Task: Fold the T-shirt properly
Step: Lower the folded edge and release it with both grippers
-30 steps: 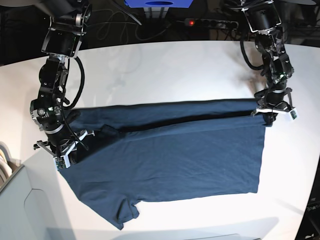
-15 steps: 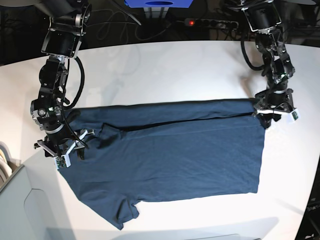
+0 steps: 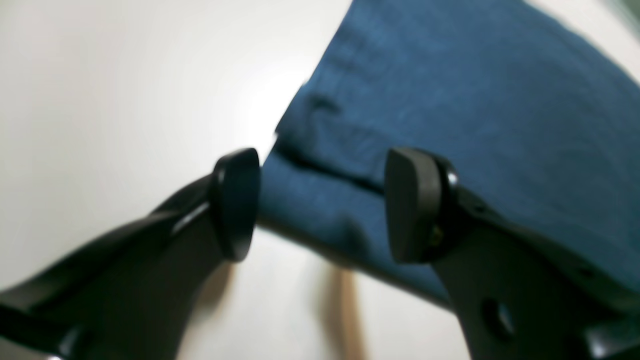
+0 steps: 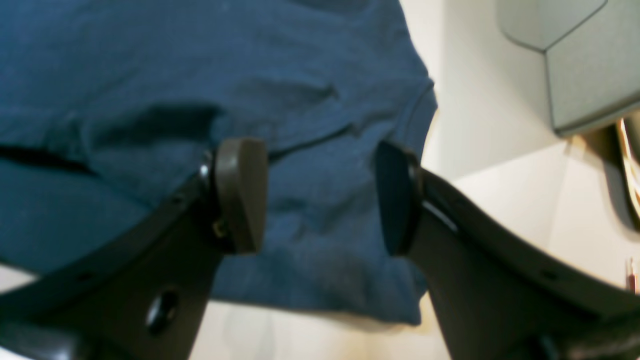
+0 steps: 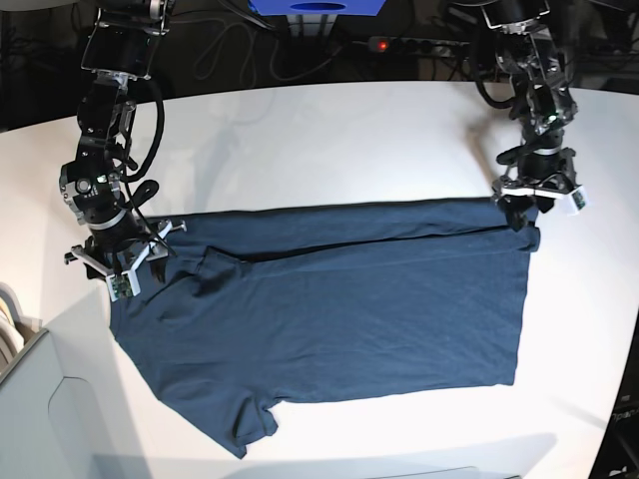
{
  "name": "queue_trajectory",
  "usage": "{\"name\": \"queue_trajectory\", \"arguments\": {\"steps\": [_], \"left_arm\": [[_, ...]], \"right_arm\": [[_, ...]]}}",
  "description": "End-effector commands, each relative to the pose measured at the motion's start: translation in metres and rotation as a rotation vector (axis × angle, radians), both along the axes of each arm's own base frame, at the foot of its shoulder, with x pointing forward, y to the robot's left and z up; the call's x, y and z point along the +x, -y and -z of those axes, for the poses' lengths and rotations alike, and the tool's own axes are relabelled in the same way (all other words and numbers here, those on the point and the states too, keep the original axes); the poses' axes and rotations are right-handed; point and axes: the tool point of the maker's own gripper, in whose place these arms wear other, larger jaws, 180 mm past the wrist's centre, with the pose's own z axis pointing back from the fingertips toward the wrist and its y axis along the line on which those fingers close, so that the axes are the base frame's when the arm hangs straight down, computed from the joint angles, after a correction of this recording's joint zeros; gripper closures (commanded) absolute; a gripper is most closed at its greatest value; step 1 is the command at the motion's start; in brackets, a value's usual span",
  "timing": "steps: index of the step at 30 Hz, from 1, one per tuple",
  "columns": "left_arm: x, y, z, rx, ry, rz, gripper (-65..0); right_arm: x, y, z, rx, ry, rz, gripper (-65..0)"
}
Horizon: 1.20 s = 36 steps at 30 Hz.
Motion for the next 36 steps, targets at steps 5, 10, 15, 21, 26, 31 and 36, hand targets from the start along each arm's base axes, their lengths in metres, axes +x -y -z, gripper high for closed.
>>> {"name": "queue_trajectory", "arguments": {"steps": [5,10,15,21,26,31,36], "left_arm": [[0.002,-0.004,-0.004,0.011,0.021,-0.002,-37.9],[0.005,-0.006,-0.008,0.020,0.028,-0.001,-37.9],[0.006,-0.008,-0.008,0.025,0.027,-0.002,-37.9],[-0.005,-0.021,0.012,0.011,-0.027,-0.037,-37.9],[0.001,-0.027,0.014,0.002,-0.024,-0.058,-37.9],[0.003,-0.026,0.013,0.002,-0.020,-0.054,-37.9],[0.000,-0.025,0.018,-0.007,-0.030,-0.055,-31.9]], "right_arm": [[0.004,0.000,-0.013,-0.001,0.050,-0.013,-32.6],[0.002,0.000,-0.010,-0.001,0.041,-0.013,-32.6],[0.001,0.001,-0.009,-0.001,0.036,-0.012,-32.6],[-0.001,0.006,-0.007,-0.012,0.027,-0.011,-32.6],[-0.003,0.006,-0.004,-0.012,0.021,-0.011,-32.6],[-0.003,0.006,-0.004,-0.012,0.021,-0.011,-32.6],[-0.004,0.006,-0.004,-0.014,0.019,-0.011,-32.6]]}}
